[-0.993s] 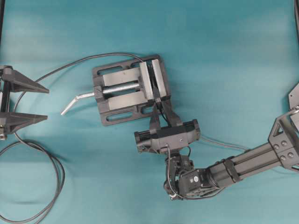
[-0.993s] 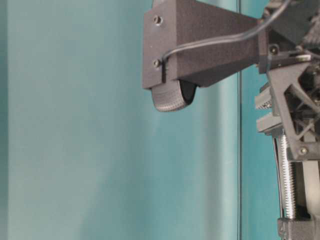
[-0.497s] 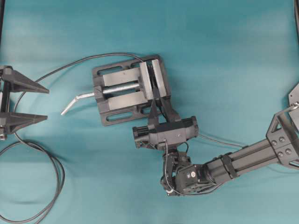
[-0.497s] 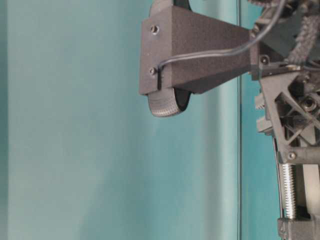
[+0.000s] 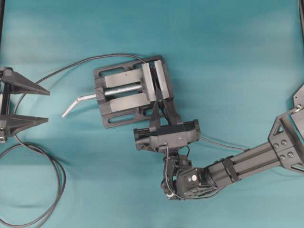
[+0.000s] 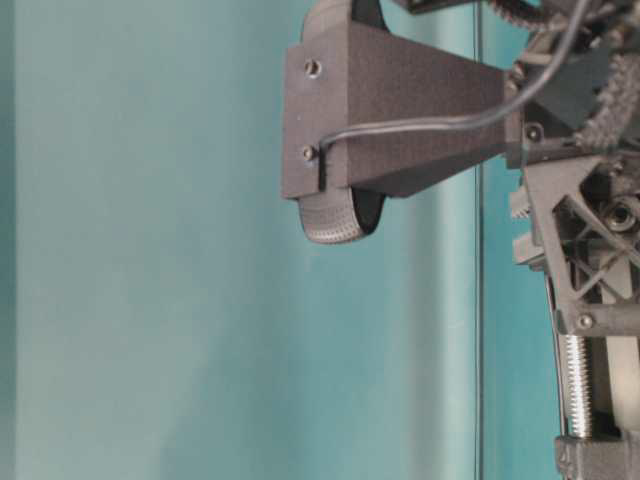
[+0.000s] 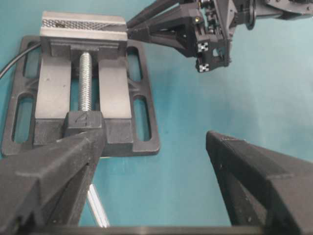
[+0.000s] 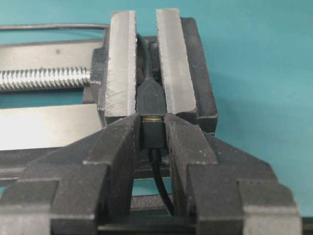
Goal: Insert the USB cable into the fixed female connector.
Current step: 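Push the USB plug into the port with the right gripper, then open the right gripper to release the inserted plug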
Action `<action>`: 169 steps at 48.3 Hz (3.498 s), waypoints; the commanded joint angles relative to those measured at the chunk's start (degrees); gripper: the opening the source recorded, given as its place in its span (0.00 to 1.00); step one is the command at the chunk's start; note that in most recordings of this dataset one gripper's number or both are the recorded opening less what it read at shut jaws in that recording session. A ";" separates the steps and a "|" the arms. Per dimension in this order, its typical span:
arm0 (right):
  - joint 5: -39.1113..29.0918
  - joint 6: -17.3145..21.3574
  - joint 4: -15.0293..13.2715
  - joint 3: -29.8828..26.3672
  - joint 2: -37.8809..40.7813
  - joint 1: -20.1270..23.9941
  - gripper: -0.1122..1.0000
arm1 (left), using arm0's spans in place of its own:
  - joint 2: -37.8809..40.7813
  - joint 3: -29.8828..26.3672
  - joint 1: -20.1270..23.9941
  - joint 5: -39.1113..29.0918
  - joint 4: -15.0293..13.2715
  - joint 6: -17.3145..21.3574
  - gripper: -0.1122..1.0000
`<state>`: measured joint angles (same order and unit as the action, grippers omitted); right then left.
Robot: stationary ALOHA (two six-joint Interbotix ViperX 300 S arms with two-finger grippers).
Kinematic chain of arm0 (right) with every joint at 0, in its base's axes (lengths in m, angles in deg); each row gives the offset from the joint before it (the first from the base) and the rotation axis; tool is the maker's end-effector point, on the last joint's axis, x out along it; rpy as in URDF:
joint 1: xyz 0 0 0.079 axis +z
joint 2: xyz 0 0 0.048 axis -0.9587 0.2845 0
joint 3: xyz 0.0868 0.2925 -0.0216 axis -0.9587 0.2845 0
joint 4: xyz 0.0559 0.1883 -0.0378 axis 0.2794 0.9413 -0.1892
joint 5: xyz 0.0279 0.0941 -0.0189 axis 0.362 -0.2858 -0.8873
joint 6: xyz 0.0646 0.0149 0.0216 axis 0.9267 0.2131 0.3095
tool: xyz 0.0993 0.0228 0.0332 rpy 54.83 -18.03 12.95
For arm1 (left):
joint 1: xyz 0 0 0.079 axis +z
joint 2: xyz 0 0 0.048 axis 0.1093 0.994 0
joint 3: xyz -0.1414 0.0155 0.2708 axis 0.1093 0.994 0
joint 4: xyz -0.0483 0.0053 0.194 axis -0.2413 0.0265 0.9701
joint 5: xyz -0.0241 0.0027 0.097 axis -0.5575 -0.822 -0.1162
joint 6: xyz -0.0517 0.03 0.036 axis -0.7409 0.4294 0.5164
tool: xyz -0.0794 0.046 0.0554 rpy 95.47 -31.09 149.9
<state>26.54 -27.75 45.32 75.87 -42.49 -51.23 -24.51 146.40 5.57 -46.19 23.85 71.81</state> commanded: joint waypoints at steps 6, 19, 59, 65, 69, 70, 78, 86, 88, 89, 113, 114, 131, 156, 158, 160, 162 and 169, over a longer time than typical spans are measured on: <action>0.35 0.00 -1.05 -0.18 -0.88 -6.68 0.30 | 0.26 -0.44 -0.26 0.44 0.26 -0.09 1.00; 1.05 0.00 -1.23 0.26 -0.62 -7.21 0.30 | 0.26 -0.35 -0.18 0.44 0.18 0.00 1.00; 0.09 0.00 -1.49 0.18 -0.88 -7.38 0.30 | 0.26 -0.53 -0.18 0.44 0.18 0.00 1.00; 0.00 -0.09 -1.49 0.35 -0.97 -7.12 0.30 | 0.26 -0.53 -0.18 0.44 0.18 0.09 1.00; -0.18 -0.09 -1.41 0.26 -0.97 -6.86 0.30 | 0.26 -0.44 -0.18 0.44 0.18 0.09 1.00; -0.26 -0.09 -1.32 0.18 -0.97 -6.77 0.30 | 0.26 -0.44 -0.18 0.44 0.26 0.09 1.00; -0.18 -0.09 -1.14 0.00 -0.97 -6.42 0.33 | 0.26 -0.44 -0.18 0.44 0.26 0.18 1.00; -0.26 -0.09 -0.53 0.00 -1.23 -5.89 0.44 | 0.26 -0.35 -0.18 0.44 0.18 0.18 1.00; -0.18 -0.18 -0.35 0.00 -1.49 -5.45 0.44 | 0.26 -0.35 -0.18 0.44 0.18 0.18 1.00; -0.18 -0.18 -0.26 0.00 -1.67 -5.19 0.44 | 0.26 -0.35 -0.18 0.44 0.18 0.18 1.00; 0.26 -0.79 4.66 -1.93 -3.34 3.43 0.44 | 0.26 -0.35 -0.18 0.44 0.26 0.35 1.00; 0.26 -0.79 4.75 -1.93 -3.34 3.60 0.44 | 0.26 -0.35 -0.18 0.44 0.26 0.35 1.00; -0.18 -1.14 5.01 -2.20 -3.34 4.31 0.43 | 0.26 -0.26 -0.18 0.44 0.26 0.35 1.00; -3.52 -9.49 5.01 0.53 -6.50 7.03 0.58 | 0.26 -0.35 -0.18 -1.76 0.26 0.26 1.00; -4.57 -10.37 5.01 1.49 -7.12 7.12 0.62 | 0.26 -0.35 -0.18 -1.67 0.26 0.26 1.00; -5.98 -11.16 5.01 2.64 -8.00 7.12 0.66 | 0.26 -0.44 -0.18 -1.67 0.26 0.26 1.00; -7.65 -11.95 5.01 3.69 -8.79 7.12 0.69 | 0.26 -0.44 -0.18 -1.67 0.26 0.26 1.00; -14.33 -12.83 5.01 9.23 -12.30 7.12 0.73 | 0.26 -0.44 -0.18 -1.67 0.26 0.00 1.00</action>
<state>14.85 -40.40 50.41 83.26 -50.66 -44.20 -24.51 146.76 5.48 -48.21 23.85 71.81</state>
